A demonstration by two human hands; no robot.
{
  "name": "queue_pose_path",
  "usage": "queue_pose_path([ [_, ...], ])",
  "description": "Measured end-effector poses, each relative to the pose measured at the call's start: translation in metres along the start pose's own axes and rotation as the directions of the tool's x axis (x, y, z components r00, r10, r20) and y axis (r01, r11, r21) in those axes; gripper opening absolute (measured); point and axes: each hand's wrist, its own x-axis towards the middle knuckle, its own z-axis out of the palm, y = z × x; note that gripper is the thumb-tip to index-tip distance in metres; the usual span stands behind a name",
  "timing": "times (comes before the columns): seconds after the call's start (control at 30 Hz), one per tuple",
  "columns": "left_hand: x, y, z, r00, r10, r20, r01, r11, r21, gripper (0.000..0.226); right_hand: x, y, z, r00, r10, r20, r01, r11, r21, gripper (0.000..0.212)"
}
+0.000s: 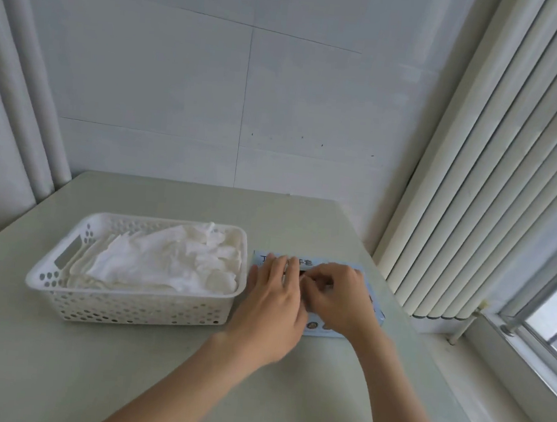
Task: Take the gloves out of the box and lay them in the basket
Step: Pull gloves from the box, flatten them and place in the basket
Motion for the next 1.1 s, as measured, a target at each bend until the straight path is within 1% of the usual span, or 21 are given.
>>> queue_pose_path([
  [0.07,0.001,-0.004,0.004,0.998,-0.060,0.033,0.061,0.998,-0.006,0.079,0.000,0.001,-0.003,0.995,0.006,-0.095,0.002,0.996,0.094,0.013],
  [0.17,0.001,-0.005,0.005,0.995,-0.095,0.042,0.097,0.994,-0.049,0.081,-0.002,0.001,-0.008,0.962,0.082,-0.261,-0.012,0.966,0.260,0.015],
  [0.23,0.002,-0.007,0.006,0.996,-0.088,0.021,0.089,0.995,-0.049,0.078,-0.002,0.001,-0.009,0.935,0.139,-0.327,-0.014,0.934,0.357,0.017],
  [0.33,0.002,-0.011,0.010,0.999,-0.020,-0.029,0.020,1.000,-0.006,0.065,-0.003,0.000,-0.011,0.892,0.201,-0.404,0.015,0.882,0.470,0.016],
  [0.47,0.003,-0.016,0.012,1.000,0.000,-0.003,0.000,1.000,0.002,0.057,-0.007,-0.008,-0.012,0.839,0.204,-0.504,0.070,0.879,0.472,0.015],
  [0.53,0.003,-0.016,0.011,1.000,-0.002,0.015,0.001,1.000,0.024,0.061,-0.007,-0.013,-0.013,0.798,0.205,-0.567,0.105,0.879,0.465,0.015],
  [0.63,0.003,-0.017,0.011,0.999,0.006,0.037,-0.007,0.999,0.040,0.074,-0.006,-0.019,-0.015,0.725,0.164,-0.668,0.176,0.895,0.410,0.016],
  [0.7,0.004,-0.018,0.011,0.998,-0.010,0.062,0.008,1.000,0.024,0.070,-0.008,-0.026,-0.018,0.680,0.149,-0.718,0.203,0.903,0.379,0.016],
  [0.77,0.005,-0.017,0.006,0.996,-0.021,0.088,0.027,0.997,-0.067,0.056,-0.011,-0.036,-0.022,0.636,0.145,-0.758,0.241,0.895,0.374,0.015],
  [0.83,0.005,-0.011,-0.002,0.996,-0.006,0.086,0.025,0.975,-0.223,0.055,-0.014,-0.044,-0.024,0.605,0.124,-0.787,0.281,0.891,0.357,0.012],
  [0.9,0.006,-0.004,-0.015,0.998,0.013,0.054,0.010,0.922,-0.388,0.055,-0.015,-0.049,-0.025,0.606,0.112,-0.788,0.295,0.888,0.353,0.007],
  [0.93,0.006,0.000,-0.024,0.998,0.013,0.054,0.015,0.876,-0.481,0.047,-0.016,-0.050,-0.026,0.615,0.114,-0.780,0.292,0.886,0.361,0.008],
  [1.0,0.003,0.011,-0.041,0.996,-0.021,0.085,0.072,0.752,-0.655,0.013,-0.016,-0.050,-0.026,0.632,0.118,-0.766,0.265,0.896,0.357,0.012],
  [1.03,0.003,0.016,-0.050,0.993,-0.045,0.110,0.112,0.661,-0.742,0.014,-0.016,-0.049,-0.025,0.644,0.133,-0.753,0.238,0.901,0.362,0.014],
  [1.1,0.001,0.024,-0.063,0.978,-0.053,0.201,0.202,0.474,-0.857,0.044,-0.014,-0.046,-0.023,0.675,0.200,-0.710,0.182,0.887,0.424,0.017],
])
